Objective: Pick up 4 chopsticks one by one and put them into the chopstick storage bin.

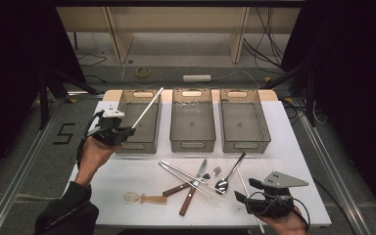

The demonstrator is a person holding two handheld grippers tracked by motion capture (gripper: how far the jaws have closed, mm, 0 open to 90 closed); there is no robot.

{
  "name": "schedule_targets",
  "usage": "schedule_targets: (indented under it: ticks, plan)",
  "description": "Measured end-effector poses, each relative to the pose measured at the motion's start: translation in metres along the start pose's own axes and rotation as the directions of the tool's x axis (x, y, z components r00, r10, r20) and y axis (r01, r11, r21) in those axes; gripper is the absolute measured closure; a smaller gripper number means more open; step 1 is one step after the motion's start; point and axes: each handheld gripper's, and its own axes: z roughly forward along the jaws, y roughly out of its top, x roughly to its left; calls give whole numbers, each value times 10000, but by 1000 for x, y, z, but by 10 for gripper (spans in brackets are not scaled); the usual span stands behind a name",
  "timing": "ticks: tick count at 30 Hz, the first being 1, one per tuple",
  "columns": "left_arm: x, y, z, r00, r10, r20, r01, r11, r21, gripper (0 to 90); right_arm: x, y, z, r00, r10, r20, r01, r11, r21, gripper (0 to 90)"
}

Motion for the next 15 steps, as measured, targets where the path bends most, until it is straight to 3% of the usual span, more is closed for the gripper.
schedule_targets:
  ticks: [7,15]
  plan:
    - [16,7,6,9991,-249,-343,252,9996,85,847,0,0,0,10000,-25,-22,25,10000,6,344]
    - [31,9,24,9960,-466,-761,488,9985,268,847,0,-1,0,10000,29,-18,-29,10000,-57,325]
